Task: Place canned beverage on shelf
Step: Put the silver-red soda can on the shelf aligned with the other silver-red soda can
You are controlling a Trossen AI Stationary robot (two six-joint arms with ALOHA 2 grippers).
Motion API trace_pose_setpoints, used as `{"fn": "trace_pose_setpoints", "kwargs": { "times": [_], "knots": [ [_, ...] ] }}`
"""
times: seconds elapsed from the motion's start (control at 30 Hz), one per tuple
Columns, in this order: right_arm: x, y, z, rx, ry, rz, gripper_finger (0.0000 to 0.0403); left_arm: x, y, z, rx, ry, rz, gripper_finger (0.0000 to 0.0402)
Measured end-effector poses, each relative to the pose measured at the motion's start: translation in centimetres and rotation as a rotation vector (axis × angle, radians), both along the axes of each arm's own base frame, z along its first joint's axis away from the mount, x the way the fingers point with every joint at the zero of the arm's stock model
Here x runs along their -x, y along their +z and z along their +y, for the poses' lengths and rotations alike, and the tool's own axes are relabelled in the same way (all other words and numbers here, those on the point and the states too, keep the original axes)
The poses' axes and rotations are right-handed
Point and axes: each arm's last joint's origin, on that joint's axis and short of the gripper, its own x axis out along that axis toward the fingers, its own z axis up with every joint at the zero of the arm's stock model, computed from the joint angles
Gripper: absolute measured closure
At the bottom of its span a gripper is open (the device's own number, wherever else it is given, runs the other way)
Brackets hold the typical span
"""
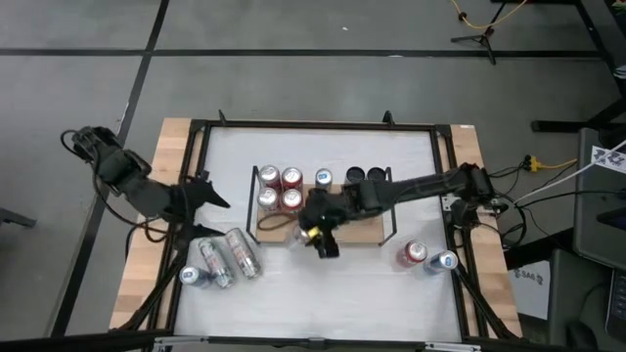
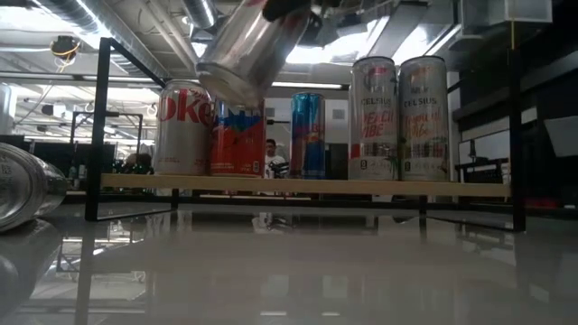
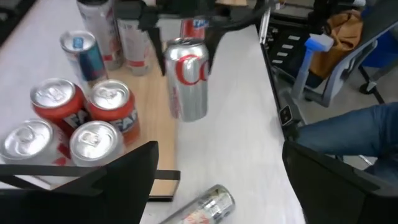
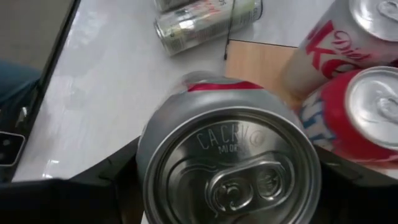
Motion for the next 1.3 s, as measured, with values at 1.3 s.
{"fn": "trace_pose_setpoints", "kwargs": {
  "times": [1.3],
  "knots": [
    [-6.3,-2.7,-2.7,0.226,0.139,0.018,0.0101,1.1,-6.4,2.8,0.081,0.087,-0.082,0.0066]
  ]
}}
